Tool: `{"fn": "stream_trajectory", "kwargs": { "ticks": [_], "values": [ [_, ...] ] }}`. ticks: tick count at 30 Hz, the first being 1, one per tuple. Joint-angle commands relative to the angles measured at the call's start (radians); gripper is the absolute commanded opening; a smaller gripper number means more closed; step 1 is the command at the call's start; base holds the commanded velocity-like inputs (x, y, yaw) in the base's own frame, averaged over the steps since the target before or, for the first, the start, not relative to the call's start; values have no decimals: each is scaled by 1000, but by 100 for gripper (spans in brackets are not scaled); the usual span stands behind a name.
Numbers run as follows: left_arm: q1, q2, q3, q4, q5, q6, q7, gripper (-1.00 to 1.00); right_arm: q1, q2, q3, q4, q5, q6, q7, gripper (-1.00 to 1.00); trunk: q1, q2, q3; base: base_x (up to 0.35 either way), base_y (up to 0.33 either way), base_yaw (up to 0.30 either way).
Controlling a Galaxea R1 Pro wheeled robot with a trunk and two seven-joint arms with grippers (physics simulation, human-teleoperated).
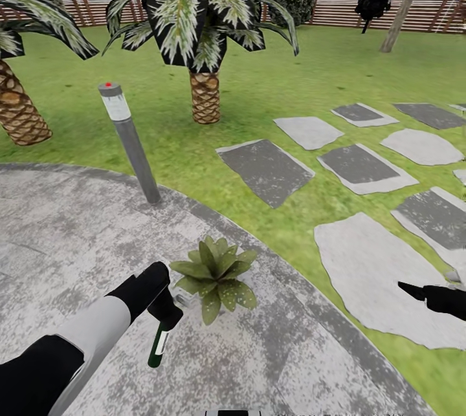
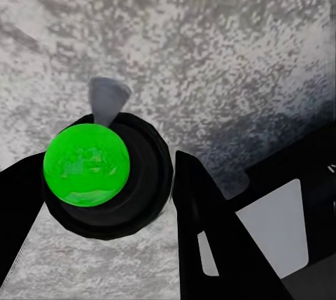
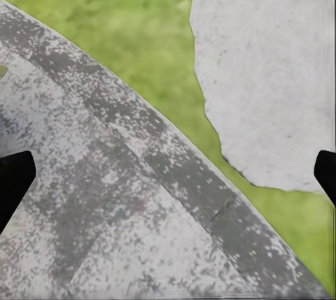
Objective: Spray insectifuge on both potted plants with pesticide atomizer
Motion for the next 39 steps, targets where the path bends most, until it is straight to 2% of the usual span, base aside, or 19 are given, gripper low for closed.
{"fn": "stream_trajectory", "kwargs": {
  "ticks": [1,12,25,39],
  "values": [
    [0,1,-2,-3,-10,2,-10,-100,-1,0,-1,-1,9,5,10,100,0,0,-1,0,0,-253],
    [0,2,-2,-3,-9,2,-10,-100,-1,0,-2,-1,9,5,9,100,0,0,-1,0,41,-216],
    [1,9,0,-3,-8,3,-10,-100,-1,0,-2,-1,10,5,10,100,0,0,-1,0,246,-20],
    [0,12,5,-3,-8,3,-10,-100,-1,0,-2,-1,9,5,10,100,0,0,-1,0,208,-247]
  ]
}}
